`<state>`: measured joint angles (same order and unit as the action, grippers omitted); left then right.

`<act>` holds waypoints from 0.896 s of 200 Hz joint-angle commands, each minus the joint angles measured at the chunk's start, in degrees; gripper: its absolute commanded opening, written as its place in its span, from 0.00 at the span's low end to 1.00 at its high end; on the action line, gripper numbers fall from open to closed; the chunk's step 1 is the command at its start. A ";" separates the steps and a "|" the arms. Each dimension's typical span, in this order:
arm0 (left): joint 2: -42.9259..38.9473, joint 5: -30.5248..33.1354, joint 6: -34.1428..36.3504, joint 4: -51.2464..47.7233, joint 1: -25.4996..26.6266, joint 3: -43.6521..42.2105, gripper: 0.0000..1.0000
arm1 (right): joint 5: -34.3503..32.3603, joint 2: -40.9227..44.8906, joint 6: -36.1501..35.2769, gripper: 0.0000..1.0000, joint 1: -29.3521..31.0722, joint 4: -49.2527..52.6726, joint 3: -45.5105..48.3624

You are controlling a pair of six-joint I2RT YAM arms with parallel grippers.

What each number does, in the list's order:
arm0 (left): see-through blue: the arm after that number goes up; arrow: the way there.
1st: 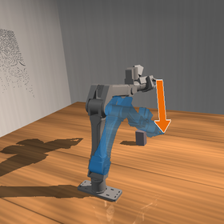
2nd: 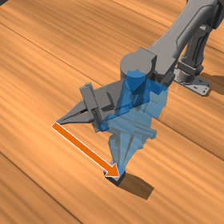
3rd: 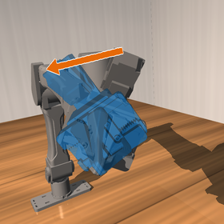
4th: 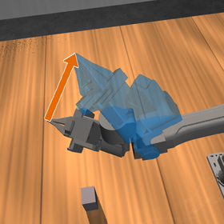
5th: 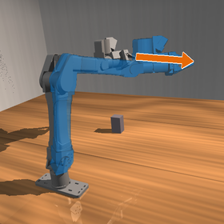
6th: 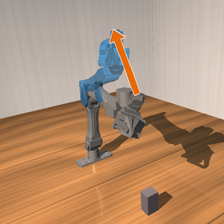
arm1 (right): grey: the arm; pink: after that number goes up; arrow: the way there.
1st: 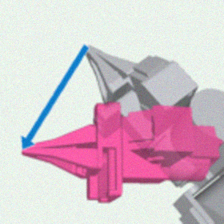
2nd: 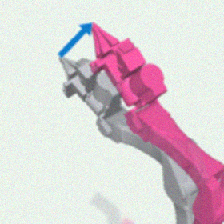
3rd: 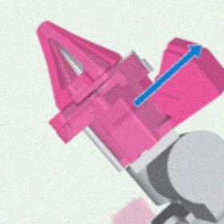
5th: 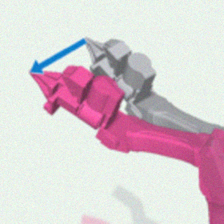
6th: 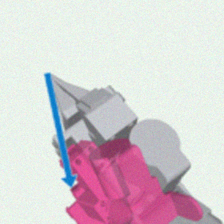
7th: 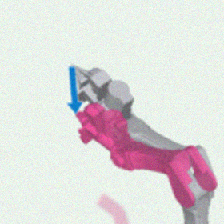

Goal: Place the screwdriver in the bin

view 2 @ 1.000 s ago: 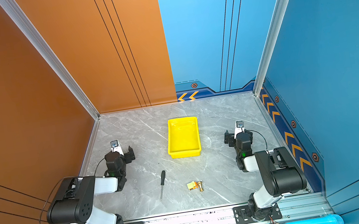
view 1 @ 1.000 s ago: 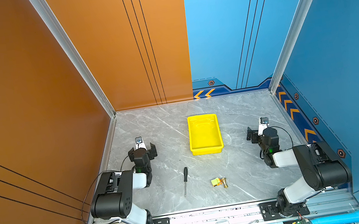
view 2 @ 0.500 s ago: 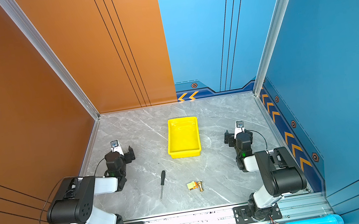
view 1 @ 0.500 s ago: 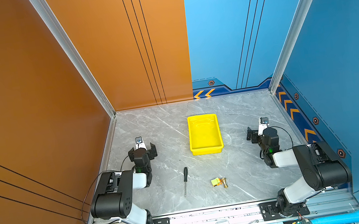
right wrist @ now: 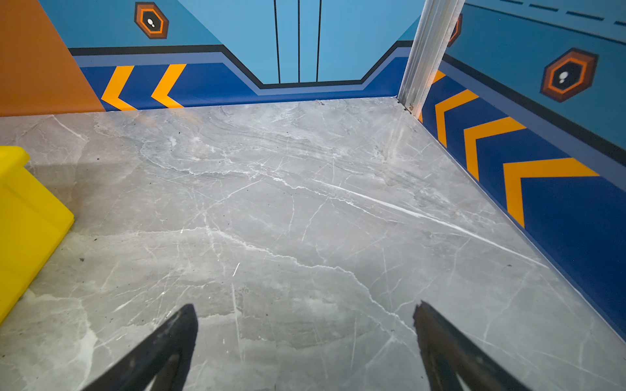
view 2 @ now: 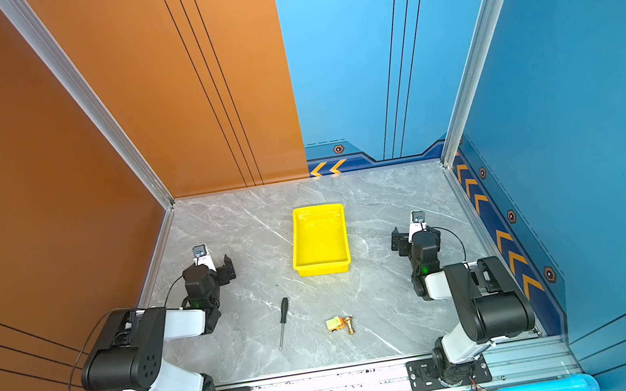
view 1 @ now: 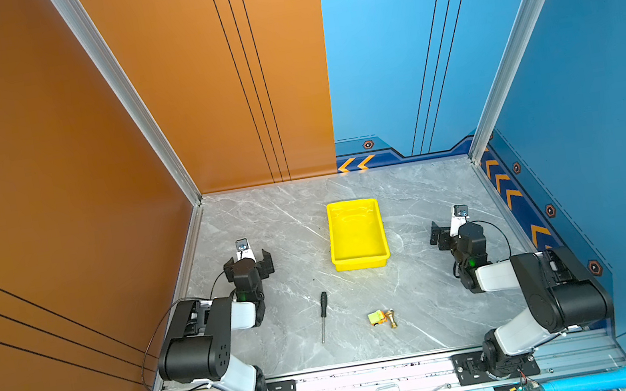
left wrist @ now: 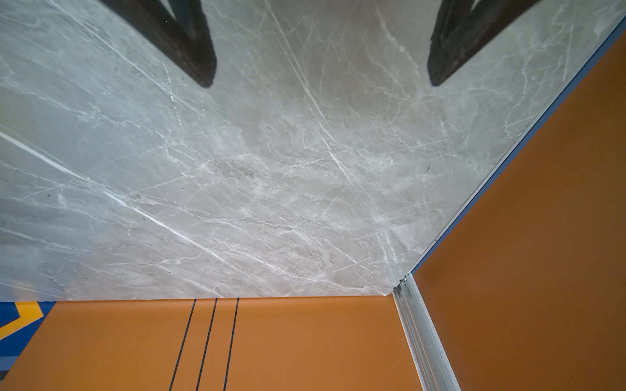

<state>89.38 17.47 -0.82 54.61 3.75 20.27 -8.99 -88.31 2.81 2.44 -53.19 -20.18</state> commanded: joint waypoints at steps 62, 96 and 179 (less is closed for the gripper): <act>0.26 -0.88 0.65 -0.02 -0.23 0.68 0.98 | 0.48 -0.28 0.78 1.00 -0.53 0.94 -1.08; -1.15 0.58 0.46 -1.90 -0.14 1.32 0.98 | -6.66 3.46 3.04 1.00 -0.22 1.40 0.37; -18.19 -3.07 -1.48 -38.82 1.12 12.37 0.98 | -15.75 28.49 8.97 1.00 8.60 34.64 -4.22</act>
<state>76.16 17.26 -1.06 32.60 4.03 27.99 -18.39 -65.67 6.52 8.19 -34.83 -20.38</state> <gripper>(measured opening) 0.980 0.999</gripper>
